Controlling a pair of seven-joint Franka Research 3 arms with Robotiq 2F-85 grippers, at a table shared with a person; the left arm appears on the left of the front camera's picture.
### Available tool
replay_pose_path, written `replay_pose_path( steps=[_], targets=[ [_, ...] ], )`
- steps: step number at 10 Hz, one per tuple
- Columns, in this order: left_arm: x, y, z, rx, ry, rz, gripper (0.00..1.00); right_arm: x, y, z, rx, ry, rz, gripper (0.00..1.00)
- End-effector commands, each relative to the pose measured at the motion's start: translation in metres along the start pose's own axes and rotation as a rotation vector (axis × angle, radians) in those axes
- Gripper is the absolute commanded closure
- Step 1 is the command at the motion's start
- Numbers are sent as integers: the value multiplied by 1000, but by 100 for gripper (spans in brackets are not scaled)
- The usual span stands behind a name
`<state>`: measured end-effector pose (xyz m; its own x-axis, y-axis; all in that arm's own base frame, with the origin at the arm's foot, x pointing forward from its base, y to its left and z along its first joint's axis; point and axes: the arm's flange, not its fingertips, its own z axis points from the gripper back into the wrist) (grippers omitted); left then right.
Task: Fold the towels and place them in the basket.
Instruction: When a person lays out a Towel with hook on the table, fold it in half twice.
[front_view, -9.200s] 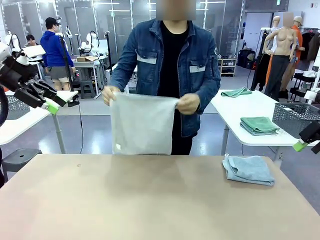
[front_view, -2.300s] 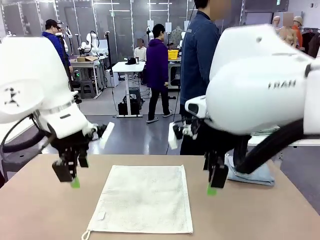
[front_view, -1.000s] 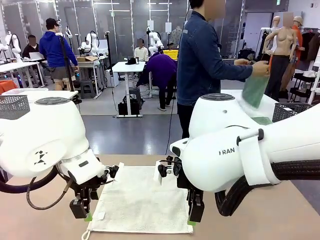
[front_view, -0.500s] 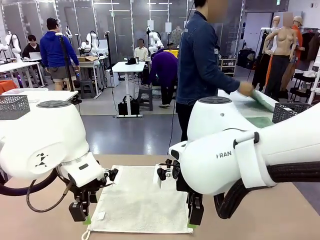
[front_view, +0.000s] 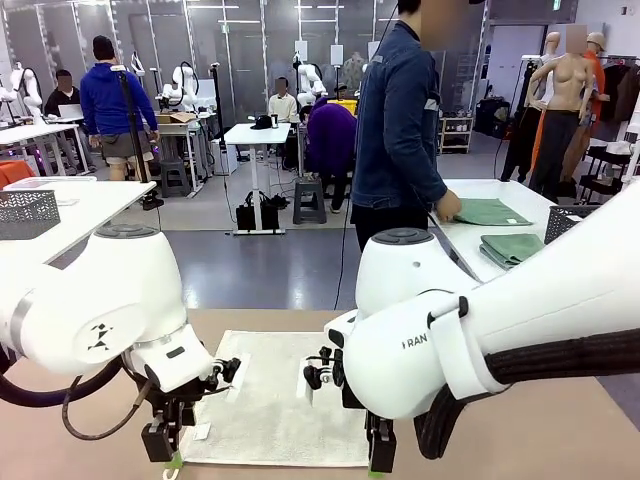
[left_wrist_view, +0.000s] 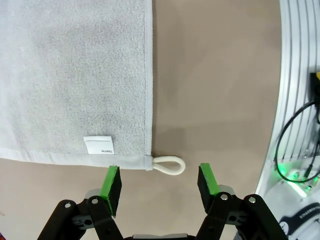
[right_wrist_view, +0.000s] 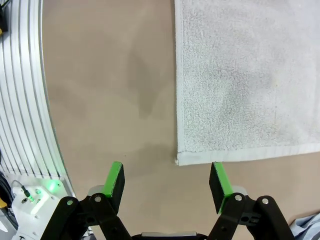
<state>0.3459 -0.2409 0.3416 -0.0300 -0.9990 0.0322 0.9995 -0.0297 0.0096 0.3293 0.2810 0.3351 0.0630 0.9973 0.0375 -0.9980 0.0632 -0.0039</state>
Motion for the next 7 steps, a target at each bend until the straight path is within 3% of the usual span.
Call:
replay_pose_path(
  steps=[1,7],
  targets=[
    [0,2,-11,13,-20,-13,22,6,-8,-7,-14,27,1,15],
    [-8,6,-36,53,-35,-22,22,-3,-17,-28,-12,38,-3,15]
  ],
)
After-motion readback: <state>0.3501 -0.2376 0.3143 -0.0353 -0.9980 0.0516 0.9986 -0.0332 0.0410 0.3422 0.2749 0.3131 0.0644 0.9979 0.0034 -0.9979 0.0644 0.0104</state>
